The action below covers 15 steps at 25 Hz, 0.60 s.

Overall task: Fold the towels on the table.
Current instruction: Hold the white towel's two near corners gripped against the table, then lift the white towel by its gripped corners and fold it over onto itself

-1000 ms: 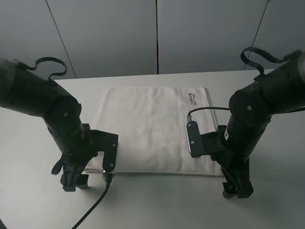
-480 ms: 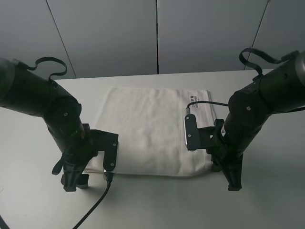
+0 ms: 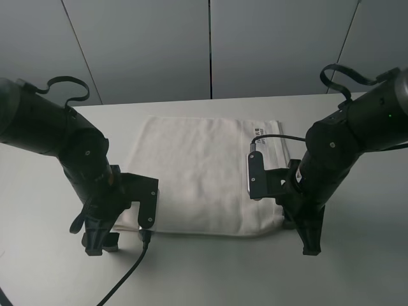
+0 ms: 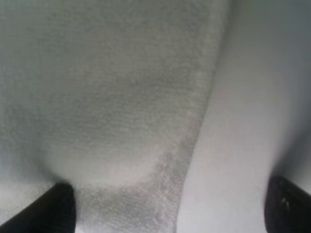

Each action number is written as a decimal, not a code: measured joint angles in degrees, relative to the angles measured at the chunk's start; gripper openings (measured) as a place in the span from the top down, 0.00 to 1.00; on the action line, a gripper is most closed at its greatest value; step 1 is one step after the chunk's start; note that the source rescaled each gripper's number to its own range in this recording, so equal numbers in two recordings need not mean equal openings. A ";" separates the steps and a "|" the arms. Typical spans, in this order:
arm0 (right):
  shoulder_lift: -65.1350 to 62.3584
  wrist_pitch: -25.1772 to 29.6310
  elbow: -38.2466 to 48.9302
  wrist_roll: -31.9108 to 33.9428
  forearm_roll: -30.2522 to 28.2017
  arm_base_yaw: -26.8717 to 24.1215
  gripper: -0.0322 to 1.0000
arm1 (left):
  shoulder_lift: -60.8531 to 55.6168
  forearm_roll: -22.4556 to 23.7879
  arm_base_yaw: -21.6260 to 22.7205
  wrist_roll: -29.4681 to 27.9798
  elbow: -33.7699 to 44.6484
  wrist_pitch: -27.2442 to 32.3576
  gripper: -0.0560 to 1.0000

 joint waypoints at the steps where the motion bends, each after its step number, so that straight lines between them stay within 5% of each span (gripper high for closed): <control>1: 0.00 0.00 0.00 0.28 0.00 0.00 0.97 | 0.00 0.00 0.00 0.00 0.00 -0.13 0.00; 5: 0.00 0.00 0.00 1.43 0.08 0.00 0.97 | 0.38 0.75 0.00 -0.10 -0.22 -0.47 0.09; 7: 0.00 0.00 0.00 2.28 0.48 0.00 0.97 | 0.49 1.31 0.00 -0.14 -0.33 -0.73 0.31; 11: 0.00 -0.12 0.00 3.54 0.91 0.00 0.97 | 0.61 3.46 -0.04 -0.46 -0.64 -2.68 0.90; 15: 0.00 -0.65 0.00 3.78 2.55 0.00 0.97 | 0.61 4.02 -0.04 -1.56 -0.64 -2.87 0.94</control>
